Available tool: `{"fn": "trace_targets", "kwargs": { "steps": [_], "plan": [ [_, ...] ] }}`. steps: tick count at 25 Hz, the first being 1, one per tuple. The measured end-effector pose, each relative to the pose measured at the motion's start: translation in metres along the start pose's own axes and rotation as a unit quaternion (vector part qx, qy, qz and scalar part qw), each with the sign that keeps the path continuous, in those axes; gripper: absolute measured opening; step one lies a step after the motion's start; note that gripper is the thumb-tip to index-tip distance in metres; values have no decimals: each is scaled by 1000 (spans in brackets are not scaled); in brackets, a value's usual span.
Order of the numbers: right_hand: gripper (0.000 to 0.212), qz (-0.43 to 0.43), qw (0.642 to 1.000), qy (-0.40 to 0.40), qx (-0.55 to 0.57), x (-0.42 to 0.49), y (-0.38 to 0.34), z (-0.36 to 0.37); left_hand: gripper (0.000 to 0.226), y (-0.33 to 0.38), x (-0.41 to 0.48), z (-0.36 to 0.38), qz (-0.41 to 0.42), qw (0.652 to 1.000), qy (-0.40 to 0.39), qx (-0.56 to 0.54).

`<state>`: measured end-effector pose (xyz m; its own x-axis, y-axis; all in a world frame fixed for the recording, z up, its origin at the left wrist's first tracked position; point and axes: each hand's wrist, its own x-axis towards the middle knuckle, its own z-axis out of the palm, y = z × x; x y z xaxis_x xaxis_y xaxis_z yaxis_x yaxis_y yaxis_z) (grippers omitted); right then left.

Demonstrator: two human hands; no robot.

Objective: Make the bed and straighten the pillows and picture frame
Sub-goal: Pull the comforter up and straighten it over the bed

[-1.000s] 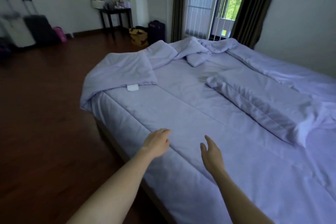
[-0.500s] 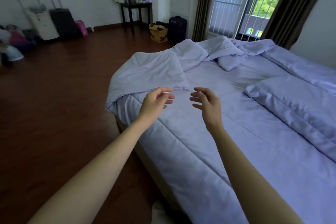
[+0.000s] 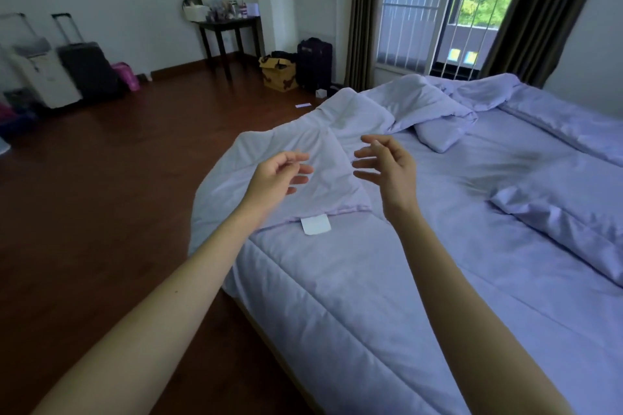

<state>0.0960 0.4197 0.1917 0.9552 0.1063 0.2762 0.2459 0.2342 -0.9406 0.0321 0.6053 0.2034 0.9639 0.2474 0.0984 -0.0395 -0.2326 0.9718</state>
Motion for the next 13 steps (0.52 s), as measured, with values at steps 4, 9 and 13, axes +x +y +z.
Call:
{"fn": "trace_targets", "kwargs": {
  "steps": [4, 9, 13],
  "plan": [
    [18, 20, 999, 24, -29, 38, 27, 5, 26, -39, 58, -10, -22, 998, -49, 23],
    [20, 70, 990, 99, -65, 74, 93, 3, 20, -119, 144, -5, -37, 985, -109, 131],
    [22, 131, 959, 234, -96, 88, 171, 1, 43, -195, 205, 10, 9, 935, -202, 291]
  ]
}}
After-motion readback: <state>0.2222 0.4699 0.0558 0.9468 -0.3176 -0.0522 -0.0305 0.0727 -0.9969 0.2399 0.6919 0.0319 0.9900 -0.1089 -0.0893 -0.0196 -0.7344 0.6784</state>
